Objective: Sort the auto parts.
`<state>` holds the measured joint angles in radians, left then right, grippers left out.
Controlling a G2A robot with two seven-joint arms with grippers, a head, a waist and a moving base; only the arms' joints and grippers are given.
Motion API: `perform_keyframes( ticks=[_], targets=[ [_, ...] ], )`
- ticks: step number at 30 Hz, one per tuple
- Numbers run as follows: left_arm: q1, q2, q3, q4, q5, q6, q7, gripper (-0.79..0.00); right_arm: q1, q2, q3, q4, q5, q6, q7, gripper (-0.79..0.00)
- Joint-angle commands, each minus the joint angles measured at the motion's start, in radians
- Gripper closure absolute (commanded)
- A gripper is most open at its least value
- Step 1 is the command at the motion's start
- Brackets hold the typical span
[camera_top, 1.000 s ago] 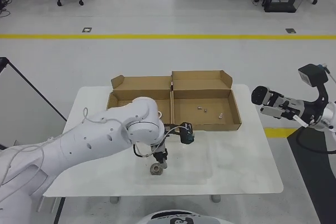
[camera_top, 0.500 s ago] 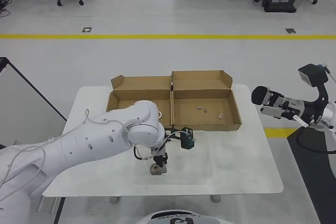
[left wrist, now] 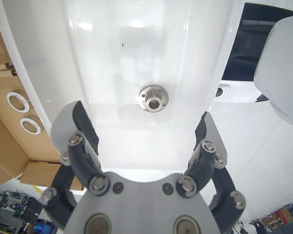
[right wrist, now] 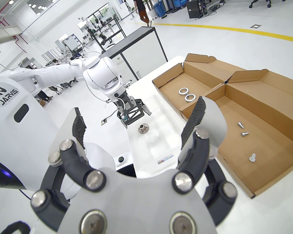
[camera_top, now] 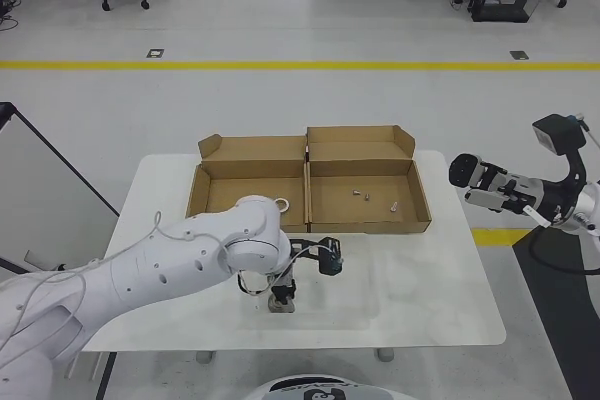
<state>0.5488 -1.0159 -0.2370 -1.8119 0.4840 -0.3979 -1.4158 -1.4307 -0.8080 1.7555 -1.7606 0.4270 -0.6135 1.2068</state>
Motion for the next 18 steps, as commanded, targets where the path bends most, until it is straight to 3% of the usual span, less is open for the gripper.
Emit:
perform_keyframes(
  ticks=[1, 5, 14, 18],
  targets=[
    [0.006, 0.003, -0.003, -0.002, 0.006, -0.004, -0.003, -0.785, 0.0, 0.0, 0.0, 0.0, 0.0, 0.0, 0.0, -0.785],
    [0.018, 0.011, -0.001, -0.007, 0.025, -0.003, -0.003, -0.779, 0.0, 0.0, 0.0, 0.0, 0.0, 0.0, 0.0, -0.785],
    [0.026, 0.029, 0.03, -0.021, 0.041, 0.007, -0.013, -0.631, 0.0, 0.0, 0.0, 0.0, 0.0, 0.0, 0.0, -0.785],
    [0.024, 0.024, 0.051, -0.014, 0.062, 0.019, -0.025, -0.613, 0.0, 0.0, 0.0, 0.0, 0.0, 0.0, 0.0, -0.785]
  ],
)
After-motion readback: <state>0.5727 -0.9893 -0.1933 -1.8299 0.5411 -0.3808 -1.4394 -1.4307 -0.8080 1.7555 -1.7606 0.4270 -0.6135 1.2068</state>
